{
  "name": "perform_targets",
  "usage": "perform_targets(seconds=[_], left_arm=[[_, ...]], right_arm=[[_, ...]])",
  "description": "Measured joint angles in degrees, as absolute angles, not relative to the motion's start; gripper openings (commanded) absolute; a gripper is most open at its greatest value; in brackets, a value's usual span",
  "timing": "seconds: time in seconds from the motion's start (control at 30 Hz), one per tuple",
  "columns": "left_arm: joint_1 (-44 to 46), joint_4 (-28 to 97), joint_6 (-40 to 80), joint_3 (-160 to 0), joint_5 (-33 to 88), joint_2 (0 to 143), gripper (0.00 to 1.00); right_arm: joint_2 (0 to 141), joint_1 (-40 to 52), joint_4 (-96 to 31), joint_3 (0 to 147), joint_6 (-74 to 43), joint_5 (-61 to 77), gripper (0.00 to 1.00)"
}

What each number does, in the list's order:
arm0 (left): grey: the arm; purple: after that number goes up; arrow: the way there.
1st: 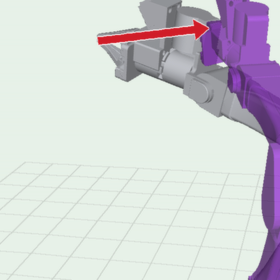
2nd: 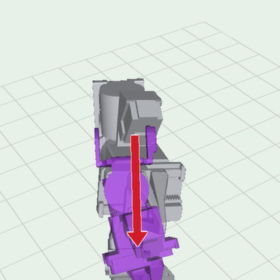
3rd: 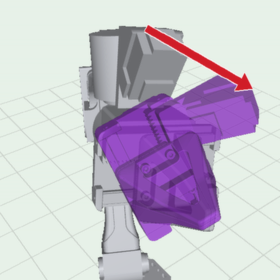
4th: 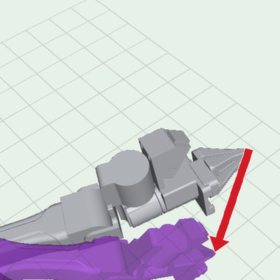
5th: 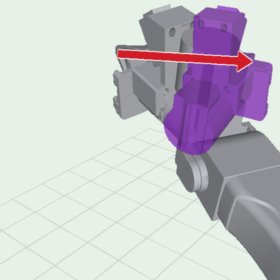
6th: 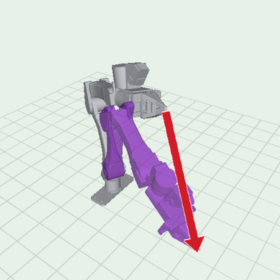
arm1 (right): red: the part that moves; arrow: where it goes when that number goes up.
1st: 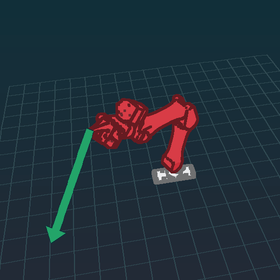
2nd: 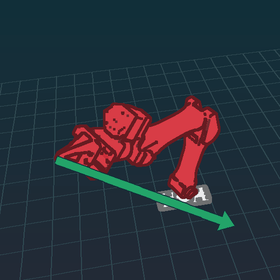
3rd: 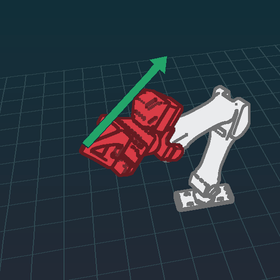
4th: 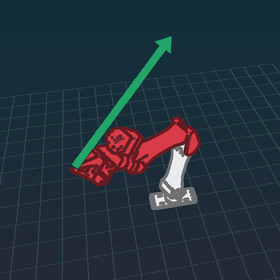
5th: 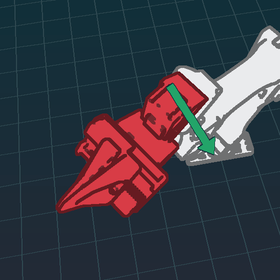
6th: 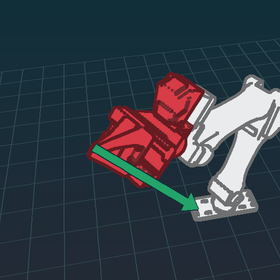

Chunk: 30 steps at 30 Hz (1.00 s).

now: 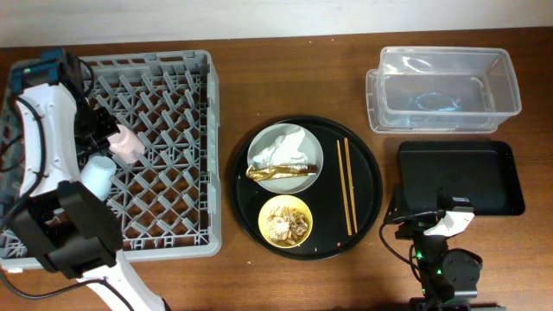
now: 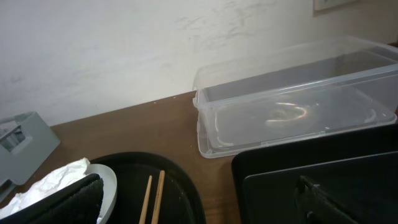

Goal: Sort waste into correct bins and load items into the dishwasher rack

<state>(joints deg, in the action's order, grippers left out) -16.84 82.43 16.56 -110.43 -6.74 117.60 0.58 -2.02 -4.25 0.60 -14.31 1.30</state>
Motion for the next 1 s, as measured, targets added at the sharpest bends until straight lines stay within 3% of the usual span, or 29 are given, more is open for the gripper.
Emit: perform_targets(seconds=[0.63,1.0], left_arm=[[-17.3,79.8,20.0,-104.0,-13.3,117.6,0.0],[-24.7,84.7,23.7,-111.1,-12.6,117.5,0.0]], right_arm=[[0.6,-2.0,-4.3,0.6,-14.3,1.3,0.99],[0.6,-2.0,-4.3,0.6,-14.3,1.3,0.99]])
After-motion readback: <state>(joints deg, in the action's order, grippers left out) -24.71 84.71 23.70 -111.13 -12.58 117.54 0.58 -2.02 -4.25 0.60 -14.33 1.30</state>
